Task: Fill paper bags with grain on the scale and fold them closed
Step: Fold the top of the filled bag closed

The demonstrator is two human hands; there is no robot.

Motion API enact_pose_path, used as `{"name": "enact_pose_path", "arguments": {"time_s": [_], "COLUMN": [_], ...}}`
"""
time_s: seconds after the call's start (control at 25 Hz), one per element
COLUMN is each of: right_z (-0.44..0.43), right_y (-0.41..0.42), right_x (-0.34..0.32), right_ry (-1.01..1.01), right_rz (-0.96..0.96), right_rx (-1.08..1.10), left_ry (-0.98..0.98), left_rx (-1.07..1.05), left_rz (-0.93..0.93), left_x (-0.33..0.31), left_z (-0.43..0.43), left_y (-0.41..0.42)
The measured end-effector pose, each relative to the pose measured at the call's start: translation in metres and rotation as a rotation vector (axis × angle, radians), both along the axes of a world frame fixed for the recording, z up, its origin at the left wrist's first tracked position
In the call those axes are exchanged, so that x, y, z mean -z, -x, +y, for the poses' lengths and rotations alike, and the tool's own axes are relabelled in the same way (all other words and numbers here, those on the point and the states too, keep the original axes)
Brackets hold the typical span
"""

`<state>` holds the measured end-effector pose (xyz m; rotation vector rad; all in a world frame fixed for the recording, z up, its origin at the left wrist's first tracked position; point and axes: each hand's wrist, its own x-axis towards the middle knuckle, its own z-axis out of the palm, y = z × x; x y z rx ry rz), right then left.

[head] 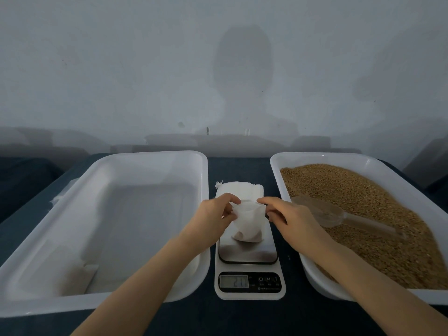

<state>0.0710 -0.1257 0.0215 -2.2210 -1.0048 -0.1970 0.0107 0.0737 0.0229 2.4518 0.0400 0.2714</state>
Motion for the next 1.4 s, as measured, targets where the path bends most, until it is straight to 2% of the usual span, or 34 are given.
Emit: {"name": "enact_pose_path", "arguments": {"time_s": [0.44, 0.56, 0.6, 0.68, 0.76, 0.8, 0.92, 1.16, 1.28, 1.4], "right_z": [0.002, -0.018, -0.034, -0.076, -0.114, -0.127, -0.142, -0.14, -0.133, -0.113], "right_y": [0.002, -0.018, -0.032, -0.062, -0.08, -0.085, -0.088, -0.085, -0.09, -0.094], "right_x": [-0.002, -0.015, -0.019, -0.022, -0.02, -0.017, -0.014, -0.002, -0.007, -0.01], "right_ry": [0.025, 0.044, 0.102, 0.42, 0.756, 0.81, 0.739, 0.625, 0.645, 0.65], "right_rz": [-0.007, -0.118, -0.152, -0.128, 0.046, 0.13, 0.214, 0.041, -0.122, -0.151], "right_rx": [0.012, 0.156, 0.253, 0.474, 0.588, 0.577, 0.487, 0.453, 0.519, 0.515], "left_ry": [0.024, 0.033, 0.032, 0.02, -0.012, -0.032, -0.073, -0.101, -0.079, -0.08], "left_rx": [0.01, 0.01, 0.01, 0.019, 0.049, 0.065, 0.099, 0.103, 0.128, 0.149], "left_rz": [-0.003, -0.011, -0.014, -0.03, -0.048, -0.052, -0.054, -0.09, -0.118, -0.137], "left_x": [-0.001, -0.001, -0.001, 0.0, 0.001, 0.002, 0.001, 0.0, 0.001, 0.002], "left_z": [0.0, 0.0, 0.0, 0.001, 0.002, 0.003, 0.002, 0.001, 0.001, 0.003], "left_y": [0.009, 0.01, 0.01, 0.01, 0.009, 0.009, 0.007, 0.007, 0.009, 0.009]}}
